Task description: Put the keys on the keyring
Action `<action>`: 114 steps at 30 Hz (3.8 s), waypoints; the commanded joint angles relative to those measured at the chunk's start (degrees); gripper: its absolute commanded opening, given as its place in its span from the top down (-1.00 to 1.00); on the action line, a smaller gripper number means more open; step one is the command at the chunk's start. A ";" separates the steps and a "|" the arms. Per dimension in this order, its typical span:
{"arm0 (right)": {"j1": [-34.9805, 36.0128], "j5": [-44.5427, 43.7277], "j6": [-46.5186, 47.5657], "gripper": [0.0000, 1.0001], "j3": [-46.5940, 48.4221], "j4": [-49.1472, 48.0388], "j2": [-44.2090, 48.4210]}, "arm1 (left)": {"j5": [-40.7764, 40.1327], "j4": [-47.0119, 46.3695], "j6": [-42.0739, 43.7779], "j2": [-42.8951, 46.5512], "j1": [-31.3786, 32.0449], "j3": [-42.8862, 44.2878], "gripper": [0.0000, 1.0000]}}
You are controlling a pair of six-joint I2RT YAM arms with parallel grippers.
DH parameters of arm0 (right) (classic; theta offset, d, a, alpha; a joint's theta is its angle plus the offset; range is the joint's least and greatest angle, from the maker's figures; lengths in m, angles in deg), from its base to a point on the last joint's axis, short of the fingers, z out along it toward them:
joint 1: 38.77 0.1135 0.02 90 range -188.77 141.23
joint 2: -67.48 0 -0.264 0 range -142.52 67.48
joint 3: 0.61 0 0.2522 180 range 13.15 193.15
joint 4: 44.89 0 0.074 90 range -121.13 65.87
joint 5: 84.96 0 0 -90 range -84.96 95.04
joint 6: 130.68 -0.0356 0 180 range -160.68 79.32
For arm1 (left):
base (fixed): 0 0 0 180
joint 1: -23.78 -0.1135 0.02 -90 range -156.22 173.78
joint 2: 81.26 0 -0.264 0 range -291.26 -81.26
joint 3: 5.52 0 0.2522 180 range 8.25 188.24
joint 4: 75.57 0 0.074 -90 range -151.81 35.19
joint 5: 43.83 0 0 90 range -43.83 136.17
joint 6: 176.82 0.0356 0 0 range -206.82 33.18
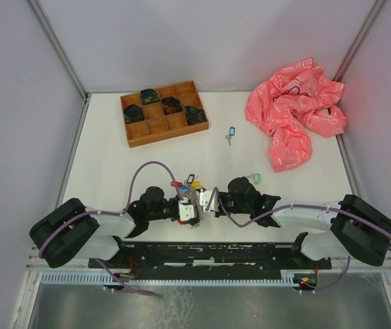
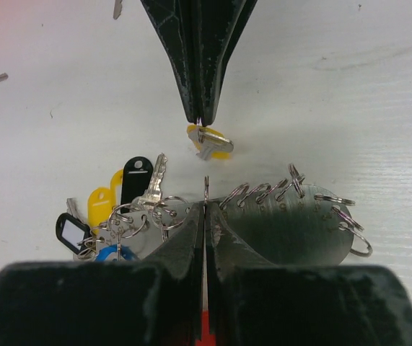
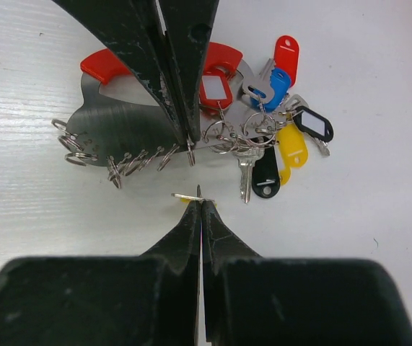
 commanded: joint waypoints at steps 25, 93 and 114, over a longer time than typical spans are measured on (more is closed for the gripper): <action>5.39 -8.56 7.63 0.98 -5.62 -20.98 -6.20 | -0.13 -10.34 2.78 0.38 0.87 -2.71 0.95; 6.83 -4.61 6.38 0.98 -2.74 -21.38 -7.07 | 1.95 -12.08 1.73 1.65 0.83 -3.43 0.95; 6.94 -3.00 3.23 0.99 -1.88 -24.75 -8.59 | 1.83 -15.63 -0.20 1.99 0.81 -4.43 0.95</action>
